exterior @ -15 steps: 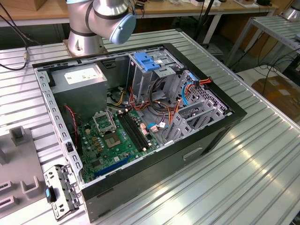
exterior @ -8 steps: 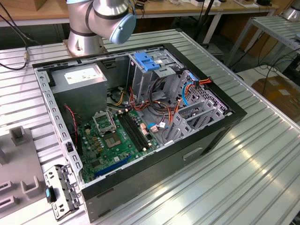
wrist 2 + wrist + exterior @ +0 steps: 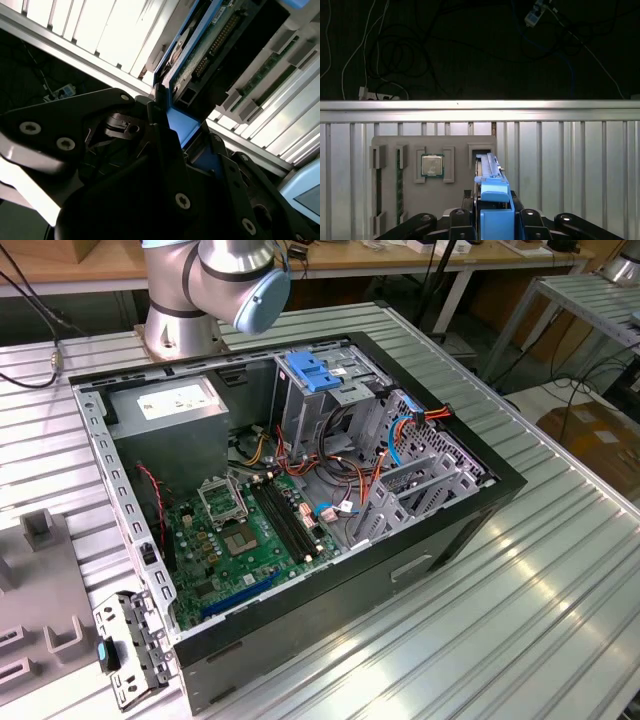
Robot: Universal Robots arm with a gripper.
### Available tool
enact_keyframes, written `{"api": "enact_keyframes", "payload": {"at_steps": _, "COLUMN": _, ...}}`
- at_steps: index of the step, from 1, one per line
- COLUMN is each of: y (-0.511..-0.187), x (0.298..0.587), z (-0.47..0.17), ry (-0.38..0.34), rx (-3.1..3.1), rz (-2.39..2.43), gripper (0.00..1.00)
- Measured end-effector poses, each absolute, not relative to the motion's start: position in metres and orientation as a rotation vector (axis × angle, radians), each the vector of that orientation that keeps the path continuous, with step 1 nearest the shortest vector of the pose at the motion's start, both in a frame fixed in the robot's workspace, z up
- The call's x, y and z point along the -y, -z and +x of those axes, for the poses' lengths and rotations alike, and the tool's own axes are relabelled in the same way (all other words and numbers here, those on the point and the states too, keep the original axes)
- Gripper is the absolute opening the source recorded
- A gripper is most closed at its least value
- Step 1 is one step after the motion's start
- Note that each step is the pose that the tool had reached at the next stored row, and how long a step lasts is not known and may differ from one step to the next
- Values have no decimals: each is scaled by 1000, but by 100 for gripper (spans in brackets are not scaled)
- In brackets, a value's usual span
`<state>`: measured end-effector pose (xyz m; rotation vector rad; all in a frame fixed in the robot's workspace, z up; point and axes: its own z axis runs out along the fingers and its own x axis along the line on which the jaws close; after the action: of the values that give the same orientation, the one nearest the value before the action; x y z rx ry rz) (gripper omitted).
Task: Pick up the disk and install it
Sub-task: 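Pick up the disk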
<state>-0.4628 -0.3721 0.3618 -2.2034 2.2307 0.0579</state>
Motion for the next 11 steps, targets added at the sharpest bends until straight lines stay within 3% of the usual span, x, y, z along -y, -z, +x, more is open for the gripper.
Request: {"api": "enact_keyframes", "payload": {"at_steps": 11, "y": -367, "x": 372, "z": -463, "ry": -58, "rx": -2231, "rz": -2203, "gripper": 37}}
